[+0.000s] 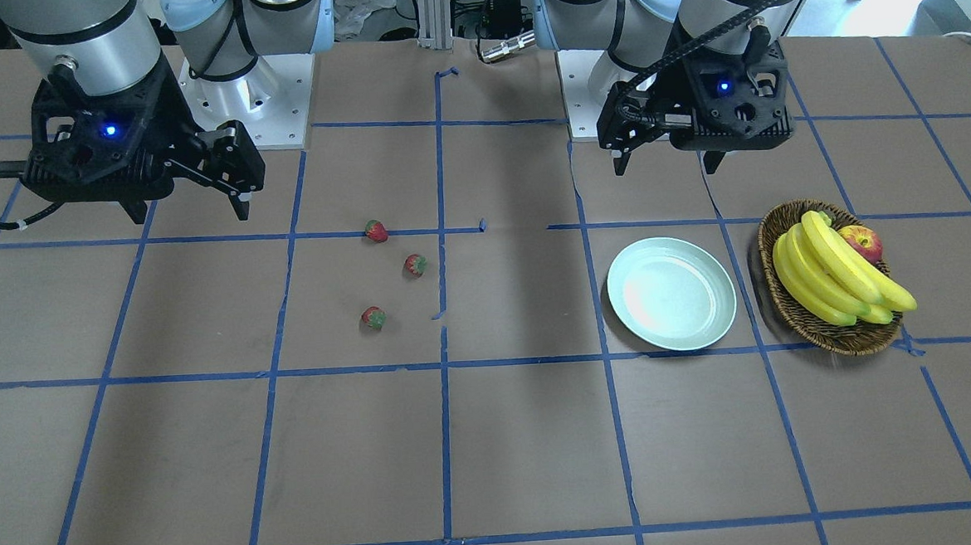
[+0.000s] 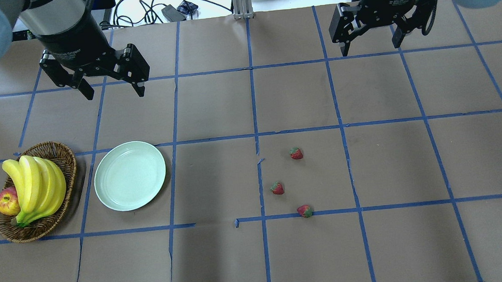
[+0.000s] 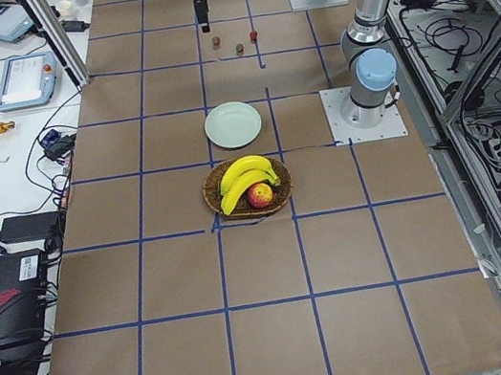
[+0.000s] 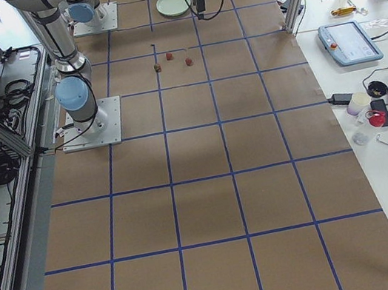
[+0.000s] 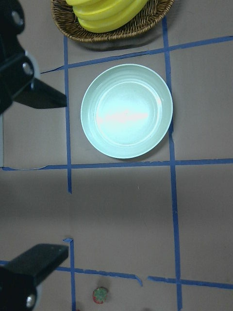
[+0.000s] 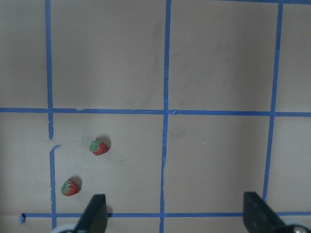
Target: Collect all strawberries into plate
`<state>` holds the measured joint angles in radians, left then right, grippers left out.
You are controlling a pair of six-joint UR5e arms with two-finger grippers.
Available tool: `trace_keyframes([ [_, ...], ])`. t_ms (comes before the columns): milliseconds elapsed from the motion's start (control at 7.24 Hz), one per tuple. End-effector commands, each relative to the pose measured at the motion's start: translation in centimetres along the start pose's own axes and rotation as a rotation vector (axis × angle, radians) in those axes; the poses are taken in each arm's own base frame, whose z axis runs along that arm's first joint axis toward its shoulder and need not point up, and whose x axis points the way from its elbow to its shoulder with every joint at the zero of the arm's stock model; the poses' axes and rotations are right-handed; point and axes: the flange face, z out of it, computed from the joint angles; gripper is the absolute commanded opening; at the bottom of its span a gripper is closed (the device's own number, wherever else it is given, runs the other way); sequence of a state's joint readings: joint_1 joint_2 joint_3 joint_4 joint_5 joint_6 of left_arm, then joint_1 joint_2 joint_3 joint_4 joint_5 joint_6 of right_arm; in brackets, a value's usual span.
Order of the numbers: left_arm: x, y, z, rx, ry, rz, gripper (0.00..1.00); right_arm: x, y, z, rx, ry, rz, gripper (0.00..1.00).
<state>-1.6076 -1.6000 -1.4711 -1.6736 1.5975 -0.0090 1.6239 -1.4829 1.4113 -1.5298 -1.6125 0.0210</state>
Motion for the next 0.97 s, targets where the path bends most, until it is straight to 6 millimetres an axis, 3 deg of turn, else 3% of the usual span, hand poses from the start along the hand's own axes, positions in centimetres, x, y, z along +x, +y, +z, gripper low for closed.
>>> trace_keyframes([
  [0,0.0,-0.1,0.2,-0.005,-0.001,0.001,1.00,-0.1,-0.8,1.3,-0.014,-0.009,0.001,1.00],
  [276,0.1,0.0,0.3,-0.006,0.005,0.000,1.00,-0.5,-2.2,5.7,-0.067,-0.022,-0.002,1.00],
  [552,0.0,-0.1,0.4,-0.008,0.001,0.000,1.00,-1.9,-1.4,9.8,-0.110,-0.024,-0.005,1.00],
  [828,0.0,0.2,1.1,-0.023,-0.001,0.000,1.00,-7.2,0.7,17.2,-0.175,-0.039,-0.076,0.96],
])
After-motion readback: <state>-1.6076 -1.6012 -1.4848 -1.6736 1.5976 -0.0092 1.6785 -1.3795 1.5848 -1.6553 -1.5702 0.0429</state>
